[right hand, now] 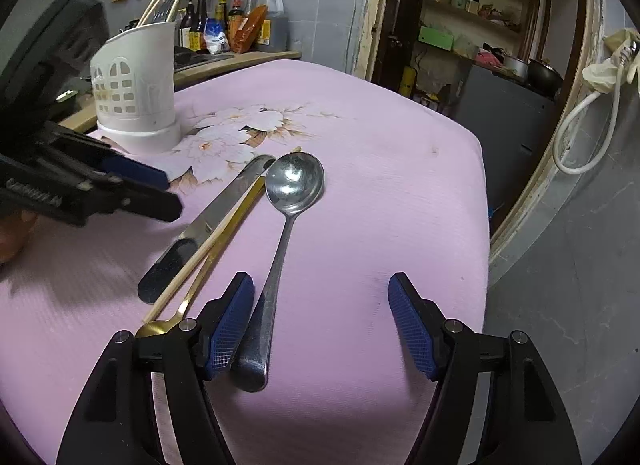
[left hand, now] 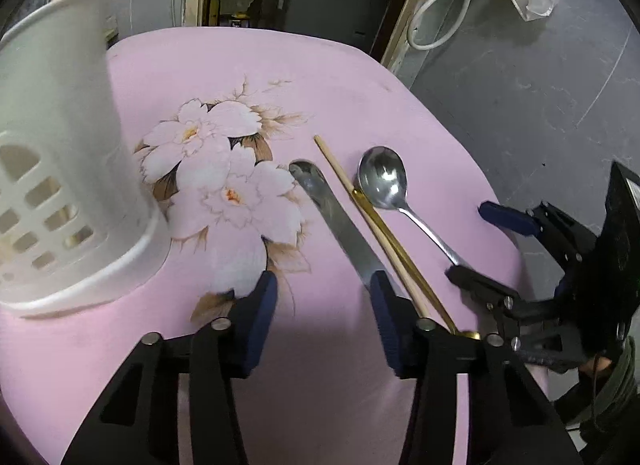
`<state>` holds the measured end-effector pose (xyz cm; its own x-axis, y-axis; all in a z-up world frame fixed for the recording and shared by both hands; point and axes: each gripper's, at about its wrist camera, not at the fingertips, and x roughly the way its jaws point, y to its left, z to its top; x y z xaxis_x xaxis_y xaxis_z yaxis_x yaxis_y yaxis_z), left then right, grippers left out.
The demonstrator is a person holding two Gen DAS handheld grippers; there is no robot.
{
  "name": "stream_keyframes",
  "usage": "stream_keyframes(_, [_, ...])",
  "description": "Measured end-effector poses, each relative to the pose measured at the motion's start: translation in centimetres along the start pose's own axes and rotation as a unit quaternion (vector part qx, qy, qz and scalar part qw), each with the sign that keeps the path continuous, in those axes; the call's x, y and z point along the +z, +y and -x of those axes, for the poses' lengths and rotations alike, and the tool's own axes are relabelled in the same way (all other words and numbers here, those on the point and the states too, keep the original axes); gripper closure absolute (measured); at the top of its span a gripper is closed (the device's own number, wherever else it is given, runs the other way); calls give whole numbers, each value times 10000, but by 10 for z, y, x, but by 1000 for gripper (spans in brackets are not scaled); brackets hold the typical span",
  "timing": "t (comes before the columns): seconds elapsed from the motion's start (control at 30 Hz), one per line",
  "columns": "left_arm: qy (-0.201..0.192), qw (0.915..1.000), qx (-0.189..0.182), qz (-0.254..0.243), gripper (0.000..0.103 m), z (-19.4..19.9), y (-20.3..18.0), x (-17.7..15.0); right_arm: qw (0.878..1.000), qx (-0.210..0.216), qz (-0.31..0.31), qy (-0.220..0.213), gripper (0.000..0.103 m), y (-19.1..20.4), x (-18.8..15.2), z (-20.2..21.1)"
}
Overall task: Organize utensils
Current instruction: 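Grasp the silver spoon by its bowl with the right tool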
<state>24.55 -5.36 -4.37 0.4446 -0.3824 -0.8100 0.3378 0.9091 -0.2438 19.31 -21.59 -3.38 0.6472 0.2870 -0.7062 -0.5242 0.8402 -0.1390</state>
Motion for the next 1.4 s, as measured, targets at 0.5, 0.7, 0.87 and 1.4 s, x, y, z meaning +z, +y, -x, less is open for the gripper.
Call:
stream_keyframes(0.5, [179, 9997, 184, 0, 74, -25, -12, 26, 9992, -384, 61, -12, 75, 4, 3, -3])
stream_keyframes(0.7, [238, 9993, 239, 143, 88, -28, -16, 32, 9990, -421, -82, -85, 86, 1, 1, 0])
stream_keyframes(0.87, [199, 9988, 436, 81, 103, -26, -18, 32, 9988, -447, -180, -87, 89, 3, -1, 3])
stream_keyframes(1.4, [180, 9980, 4, 610, 103, -6, 9, 12, 9996, 115, 145, 215, 60, 0, 16, -11])
